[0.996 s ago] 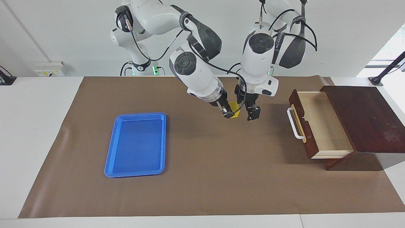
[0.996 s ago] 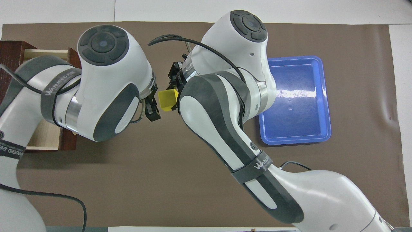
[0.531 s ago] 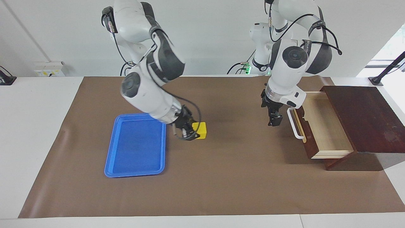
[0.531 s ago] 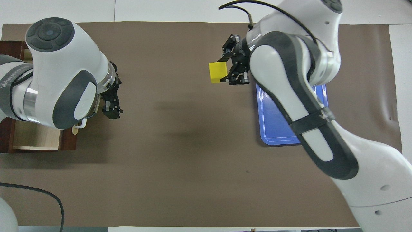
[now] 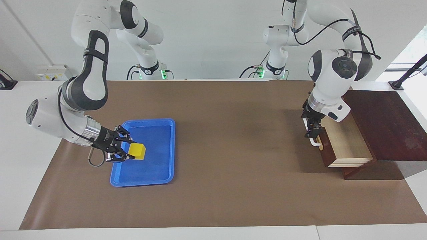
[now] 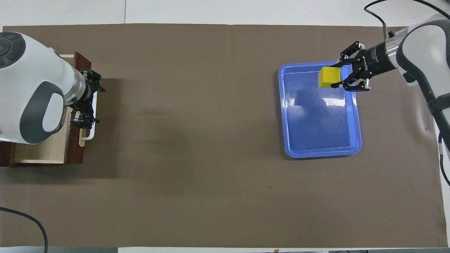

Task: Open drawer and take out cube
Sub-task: 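Carry the cube over the blue tray while the left gripper pushes the drawer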

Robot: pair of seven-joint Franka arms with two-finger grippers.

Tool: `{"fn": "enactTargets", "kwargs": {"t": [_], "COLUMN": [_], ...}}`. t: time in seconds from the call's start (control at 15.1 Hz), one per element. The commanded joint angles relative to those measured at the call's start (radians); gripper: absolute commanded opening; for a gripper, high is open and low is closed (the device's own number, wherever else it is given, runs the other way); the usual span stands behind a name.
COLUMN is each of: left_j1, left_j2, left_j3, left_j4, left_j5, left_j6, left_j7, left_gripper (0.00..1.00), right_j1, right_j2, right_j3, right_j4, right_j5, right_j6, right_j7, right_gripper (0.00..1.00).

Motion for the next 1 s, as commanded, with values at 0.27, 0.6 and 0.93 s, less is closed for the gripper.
{"fn": "enactTargets", "kwargs": {"t": [0.27, 0.6, 0.93], "left_j1": [0.070, 0.153, 0.216], "left_j2": [-0.037, -0.032, -0.029], "left_j3": [-0.009, -0.009, -0.009], "left_j4": [-0.067, -0.063, -0.064], "left_j5": [0.067, 0.067, 0.067], "left_j6": [0.081, 0.111, 0.151], "left_j7": [0.101, 0.126, 0.195], "left_gripper": [1.00, 1.00, 1.00], "right_j1": [0.038, 0.054, 0.103], "right_j2": [-0.096, -0.106, -0.126], "right_j3": [0.016, 0.018, 0.018], "right_j4": [-0.288, -0.340, -0.397], "right_j5": [0.059, 0.059, 0.062], "right_j6": [0.162, 0.193, 0.248], "right_j7": [-0.253, -0.276, -0.268], "right_gripper": [0.00, 0.00, 0.00]}}
